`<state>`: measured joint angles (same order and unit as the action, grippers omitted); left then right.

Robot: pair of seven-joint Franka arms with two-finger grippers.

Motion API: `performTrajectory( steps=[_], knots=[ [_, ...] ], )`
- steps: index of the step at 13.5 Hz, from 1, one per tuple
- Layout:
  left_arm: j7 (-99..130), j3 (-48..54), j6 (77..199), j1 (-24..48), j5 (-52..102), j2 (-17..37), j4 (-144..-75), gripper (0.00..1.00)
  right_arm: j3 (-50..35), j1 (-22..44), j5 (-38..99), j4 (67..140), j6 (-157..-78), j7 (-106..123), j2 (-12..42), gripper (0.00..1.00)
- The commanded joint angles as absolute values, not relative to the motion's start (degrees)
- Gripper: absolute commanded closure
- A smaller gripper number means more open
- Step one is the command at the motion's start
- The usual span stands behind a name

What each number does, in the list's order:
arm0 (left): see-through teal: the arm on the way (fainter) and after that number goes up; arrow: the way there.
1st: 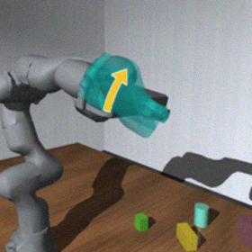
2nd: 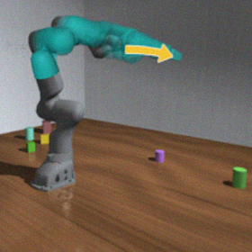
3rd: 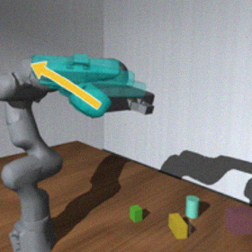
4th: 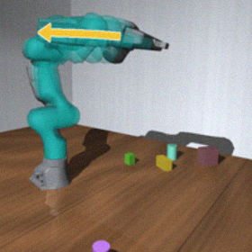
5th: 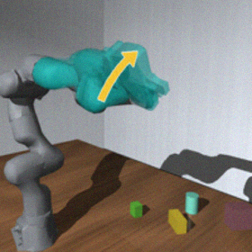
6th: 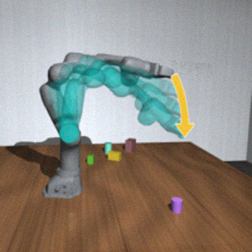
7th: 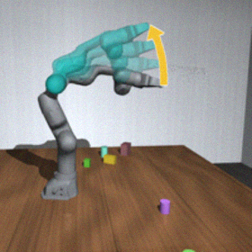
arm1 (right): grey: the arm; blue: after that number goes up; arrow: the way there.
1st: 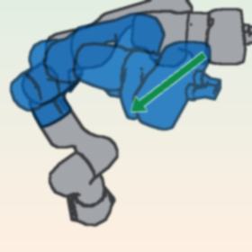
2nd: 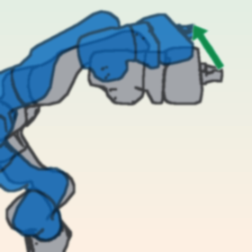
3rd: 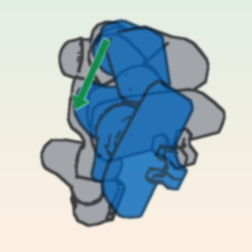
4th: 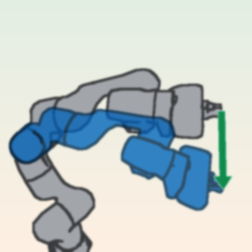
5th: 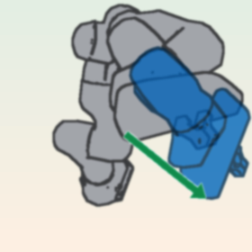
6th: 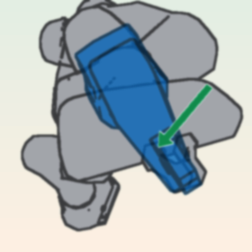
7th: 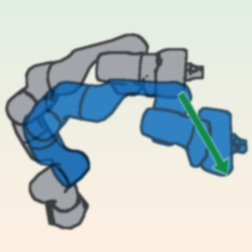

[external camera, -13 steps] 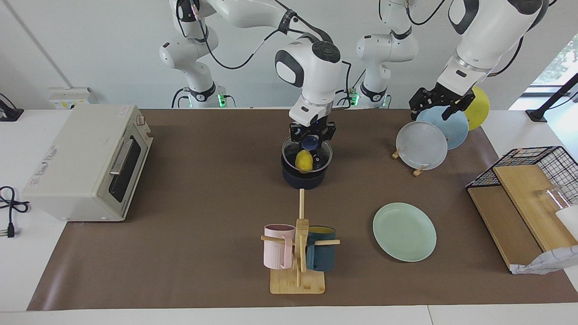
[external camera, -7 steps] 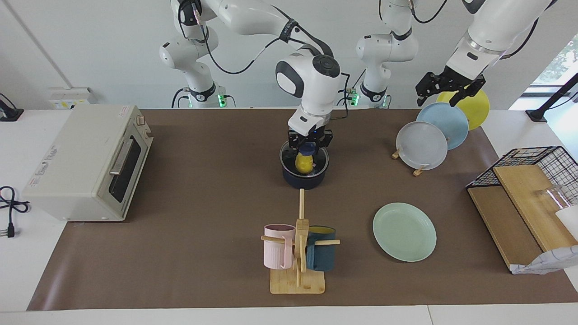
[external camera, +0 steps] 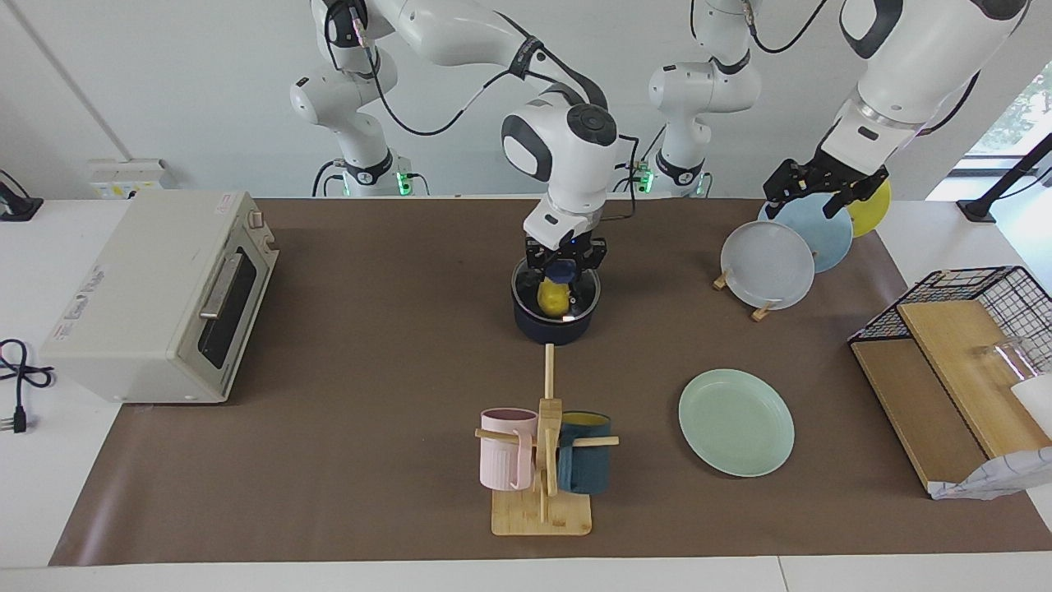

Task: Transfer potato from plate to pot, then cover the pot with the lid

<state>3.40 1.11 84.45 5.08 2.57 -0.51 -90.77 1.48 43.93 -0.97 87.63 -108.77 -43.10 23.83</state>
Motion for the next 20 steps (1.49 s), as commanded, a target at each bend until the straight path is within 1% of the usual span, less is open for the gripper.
performTrajectory(
  steps=[1,6,7,8,9,10,11,15,17,20],
  knots=[
    [2.7,1.4,86.1,5.1,1.9,-0.4,-92.0,0.0,1.3,43.8,-0.2,90.8,-111.4,-44.0,22.4,1.0],
    [2.9,1.2,84.0,5.1,1.9,0.4,-90.1,0.0,1.3,43.8,-0.2,91.0,-111.7,-44.1,22.4,1.0],
    [2.9,1.2,83.3,5.1,1.9,0.2,-90.1,0.0,1.3,43.8,-0.2,91.0,-111.7,-44.1,22.4,0.87],
    [2.9,1.2,82.7,5.1,1.9,0.1,-90.1,0.0,1.3,43.8,-0.2,91.0,-111.8,-44.1,22.4,0.55],
    [2.9,1.1,82.2,5.1,1.9,0.0,-90.1,0.0,1.3,43.8,-0.2,91.0,-112.0,-44.1,22.4,0.3],
    [2.9,1.2,82.0,5.1,1.9,-0.2,-90.1,0.0,1.3,43.8,-0.3,91.0,-112.1,-44.1,22.4,0.03],
    [2.9,1.1,81.8,5.1,1.9,-0.4,-90.1,0.0,1.3,43.7,-0.3,91.0,-112.2,-44.0,22.4,0.0],
    [2.8,1.1,82.6,5.0,1.7,-0.2,-87.9,0.0,1.5,43.5,-1.2,90.7,-112.2,-43.9,22.4,0.0],
    [2.8,1.2,83.2,5.0,0.9,-0.2,-88.0,0.0,1.8,42.9,-1.3,89.6,-111.9,-43.6,22.3,0.0],
    [2.8,1.2,83.5,5.1,0.0,-0.1,-88.0,0.0,1.8,38.8,-1.3,88.9,-109.9,-40.7,18.0,0.0]
  ],
)
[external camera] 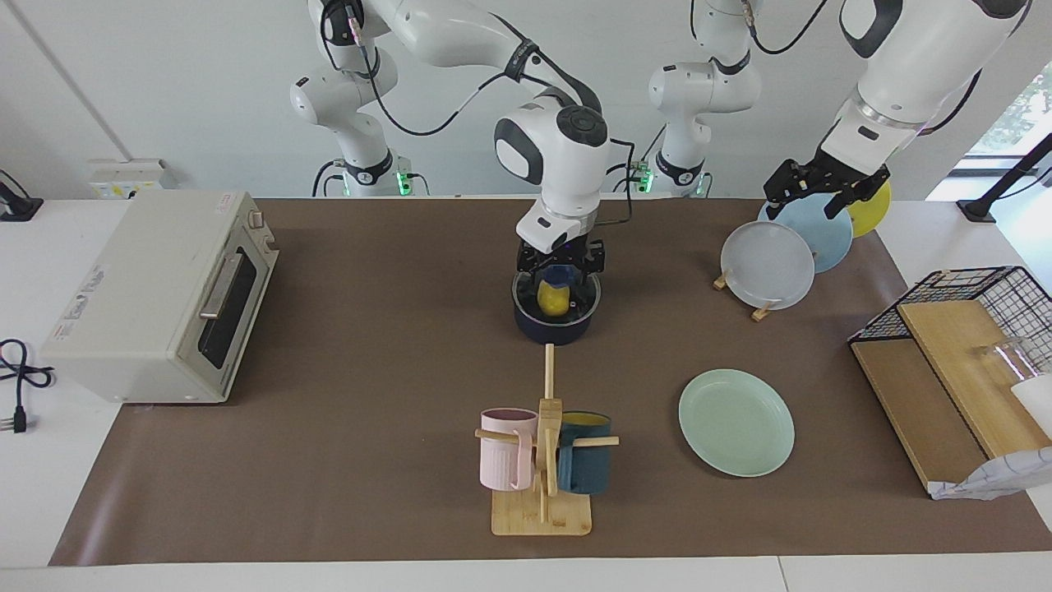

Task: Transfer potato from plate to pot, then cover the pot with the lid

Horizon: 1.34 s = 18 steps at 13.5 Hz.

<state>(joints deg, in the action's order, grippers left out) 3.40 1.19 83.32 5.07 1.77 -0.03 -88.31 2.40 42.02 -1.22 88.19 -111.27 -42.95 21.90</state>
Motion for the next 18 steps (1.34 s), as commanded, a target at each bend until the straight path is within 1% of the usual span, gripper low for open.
performTrajectory(
  steps=[1,4,6,9,12,14,18],
  knots=[
    [2.8,1.3,83.4,5.1,-0.3,-0.2,-88.1,0.0,2.0,36.8,-1.3,88.9,-108.0,-37.3,16.9,0.0],
    [2.8,1.8,83.5,4.5,-0.3,-0.2,-88.1,0.0,2.0,27.9,-1.3,88.9,-103.4,-25.7,13.3,0.0],
    [2.8,1.9,83.4,4.3,-0.3,-0.2,-88.2,0.0,2.0,23.5,-1.4,88.9,-99.9,-23.7,9.9,0.0],
    [2.8,2.0,83.4,4.2,-0.2,-0.1,-88.2,0.0,2.1,19.0,-3.0,88.9,-93.8,-23.5,5.5,0.0],
    [2.8,2.0,83.5,4.1,-0.2,-0.1,-88.2,0.0,1.9,14.1,-3.1,89.6,-89.4,-12.3,1.7,0.0],
    [2.8,2.0,83.5,4.0,-0.2,-0.1,-88.2,0.0,1.8,10.8,-3.3,89.9,-89.0,-9.0,1.4,0.0],
    [2.9,1.9,83.6,4.1,-0.2,-0.4,-88.2,0.0,1.7,8.1,-3.3,90.7,-89.2,-8.6,1.1,0.0]
  ],
)
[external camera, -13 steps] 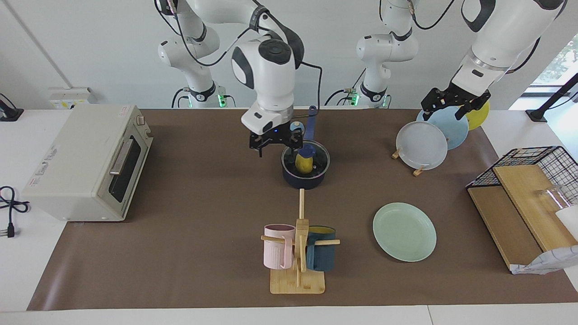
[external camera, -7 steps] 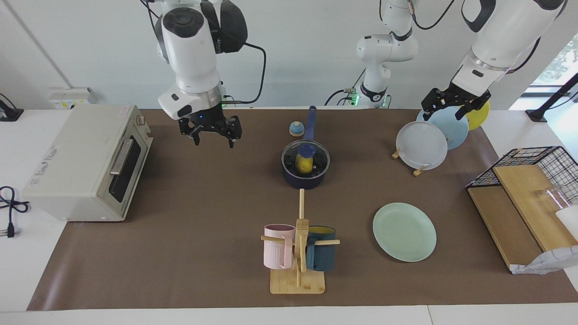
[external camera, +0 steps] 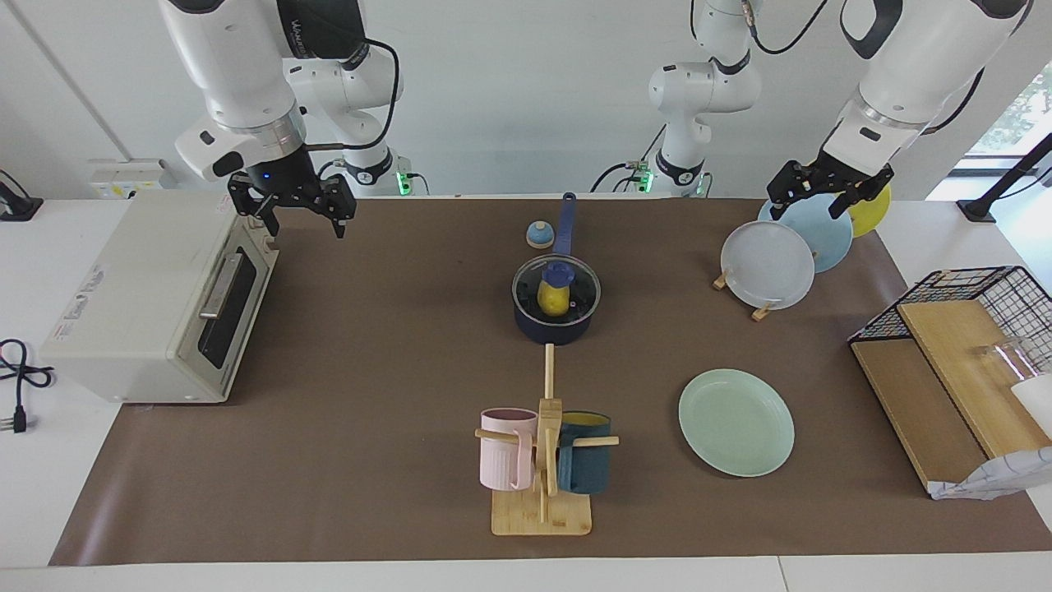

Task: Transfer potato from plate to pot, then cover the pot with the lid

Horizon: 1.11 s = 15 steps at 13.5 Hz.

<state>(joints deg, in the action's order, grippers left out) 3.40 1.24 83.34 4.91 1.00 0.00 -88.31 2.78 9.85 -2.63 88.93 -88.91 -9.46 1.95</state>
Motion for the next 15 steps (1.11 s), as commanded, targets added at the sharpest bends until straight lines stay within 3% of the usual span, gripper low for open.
performTrajectory(
  steps=[1,15],
  knots=[
    [3.1,1.8,83.6,4.1,-0.2,-0.5,-88.4,0.0,1.4,7.1,-3.3,91.1,-89.2,-8.5,0.7,0.0],
    [3.3,1.7,83.1,4.1,-0.2,-0.8,-89.1,0.0,-2.4,1.5,-4.1,92.5,-90.1,-6.4,-1.0,0.0]
  ],
)
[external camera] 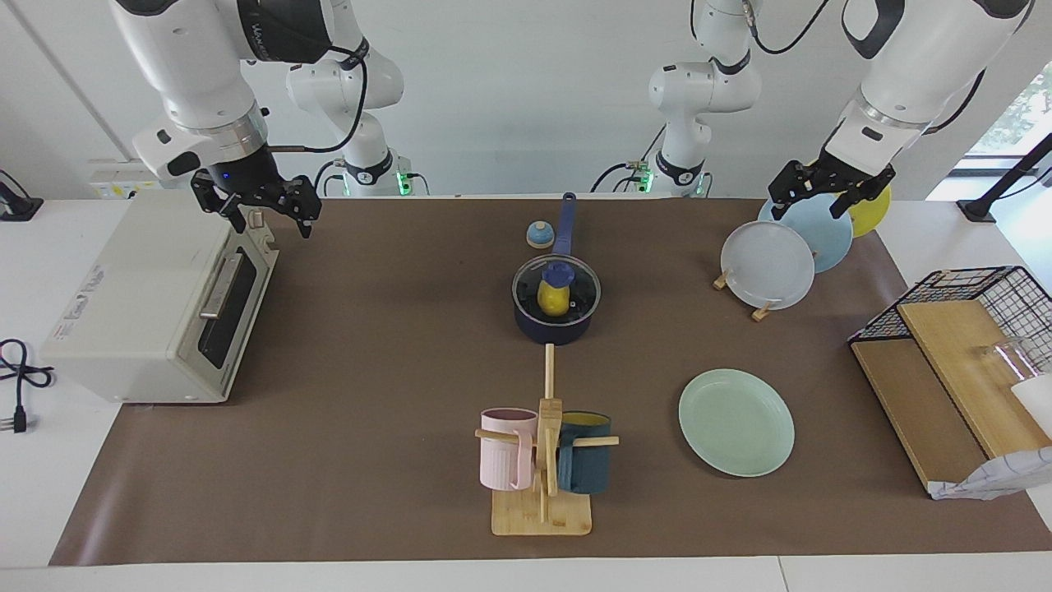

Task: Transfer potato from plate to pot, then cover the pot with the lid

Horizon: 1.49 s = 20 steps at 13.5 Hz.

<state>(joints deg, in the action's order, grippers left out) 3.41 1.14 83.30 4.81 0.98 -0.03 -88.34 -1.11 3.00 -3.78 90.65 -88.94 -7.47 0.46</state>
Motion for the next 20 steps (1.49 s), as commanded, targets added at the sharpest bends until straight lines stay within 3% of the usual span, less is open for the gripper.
performTrajectory(
  steps=[1,20],
  knots=[
    [3.3,1.7,83.1,4.1,-0.2,-0.9,-89.0,0.0,-2.3,1.5,-4.1,92.3,-90.0,-6.3,-0.8,0.0],
    [3.3,1.7,83.1,4.0,-0.2,-0.9,-89.0,0.0,-0.9,1.6,-3.5,91.9,-89.8,-4.7,-0.8,0.0]
  ],
)
